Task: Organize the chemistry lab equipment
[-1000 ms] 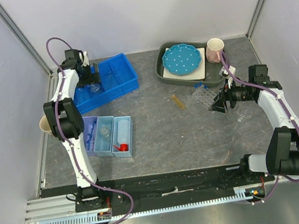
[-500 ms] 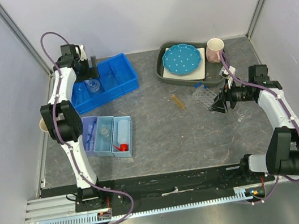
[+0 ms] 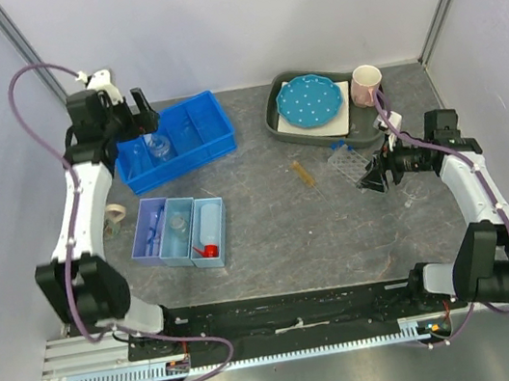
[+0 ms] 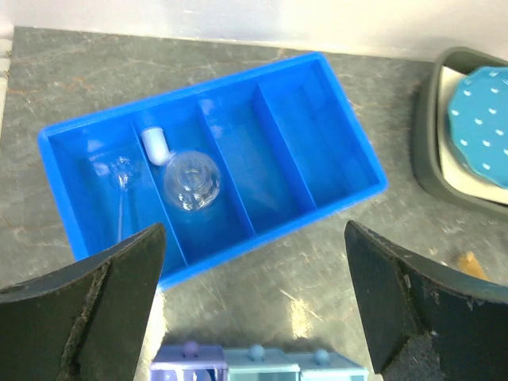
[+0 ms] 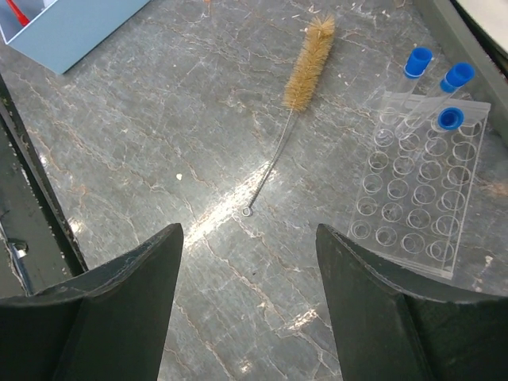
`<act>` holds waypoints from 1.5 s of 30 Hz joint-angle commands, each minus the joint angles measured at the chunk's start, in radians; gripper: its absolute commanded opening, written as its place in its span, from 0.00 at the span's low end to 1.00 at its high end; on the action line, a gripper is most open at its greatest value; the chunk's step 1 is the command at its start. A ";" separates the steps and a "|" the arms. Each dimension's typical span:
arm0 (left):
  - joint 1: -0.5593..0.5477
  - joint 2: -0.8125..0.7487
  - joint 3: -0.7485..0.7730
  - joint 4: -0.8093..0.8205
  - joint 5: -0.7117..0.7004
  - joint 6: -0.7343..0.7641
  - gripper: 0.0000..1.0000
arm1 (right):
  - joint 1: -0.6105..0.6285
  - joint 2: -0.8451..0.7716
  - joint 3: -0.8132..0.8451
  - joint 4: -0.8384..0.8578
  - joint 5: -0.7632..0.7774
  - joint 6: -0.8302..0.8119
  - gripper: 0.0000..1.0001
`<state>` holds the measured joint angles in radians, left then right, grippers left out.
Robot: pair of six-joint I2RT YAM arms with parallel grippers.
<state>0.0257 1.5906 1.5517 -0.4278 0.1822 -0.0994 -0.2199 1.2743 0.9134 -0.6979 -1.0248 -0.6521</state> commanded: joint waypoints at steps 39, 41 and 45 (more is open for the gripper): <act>-0.142 -0.836 -0.831 0.189 0.330 -0.094 0.94 | -0.225 0.075 0.133 -0.172 0.694 -0.024 0.81; -0.142 -0.837 -0.831 0.189 0.330 -0.095 0.94 | -0.234 0.097 0.131 -0.163 0.692 -0.018 0.76; -0.144 -0.834 -0.834 0.189 0.338 -0.099 0.93 | -0.234 0.125 0.120 -0.132 0.686 -0.001 0.72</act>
<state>-0.1139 0.7692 0.7044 -0.2489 0.5251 -0.2344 -0.4526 1.3827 1.0363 -0.8768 -0.3378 -0.6800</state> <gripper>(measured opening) 0.938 0.735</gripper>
